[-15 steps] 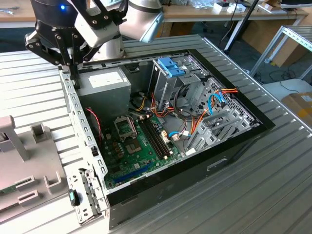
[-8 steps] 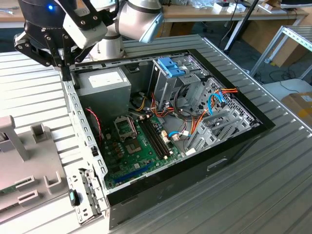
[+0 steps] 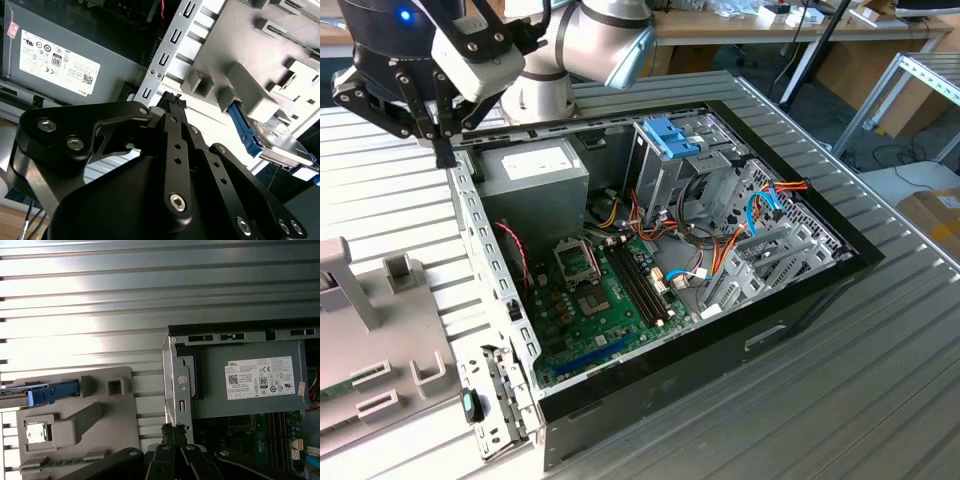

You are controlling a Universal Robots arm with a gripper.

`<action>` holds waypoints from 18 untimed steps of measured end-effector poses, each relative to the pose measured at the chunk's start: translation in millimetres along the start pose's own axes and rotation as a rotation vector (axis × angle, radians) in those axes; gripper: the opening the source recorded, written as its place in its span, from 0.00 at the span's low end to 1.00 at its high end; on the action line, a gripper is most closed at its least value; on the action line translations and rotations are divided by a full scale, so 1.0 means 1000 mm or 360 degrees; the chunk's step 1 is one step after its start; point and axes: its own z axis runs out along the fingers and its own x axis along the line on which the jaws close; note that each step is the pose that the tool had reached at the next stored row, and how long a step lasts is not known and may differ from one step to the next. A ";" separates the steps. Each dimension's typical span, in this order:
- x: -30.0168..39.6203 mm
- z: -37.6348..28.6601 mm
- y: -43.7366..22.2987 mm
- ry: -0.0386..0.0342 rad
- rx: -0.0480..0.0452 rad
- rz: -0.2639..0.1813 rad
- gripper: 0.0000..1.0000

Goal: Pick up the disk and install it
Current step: 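Reach for the disk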

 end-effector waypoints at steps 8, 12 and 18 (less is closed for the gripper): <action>0.0036 -0.0002 -0.0003 0.0000 0.0000 0.0000 0.11; 0.0050 -0.0002 -0.0004 0.0000 0.0000 0.0000 0.11; 0.0092 -0.0003 -0.0007 0.0000 0.0000 0.0000 0.11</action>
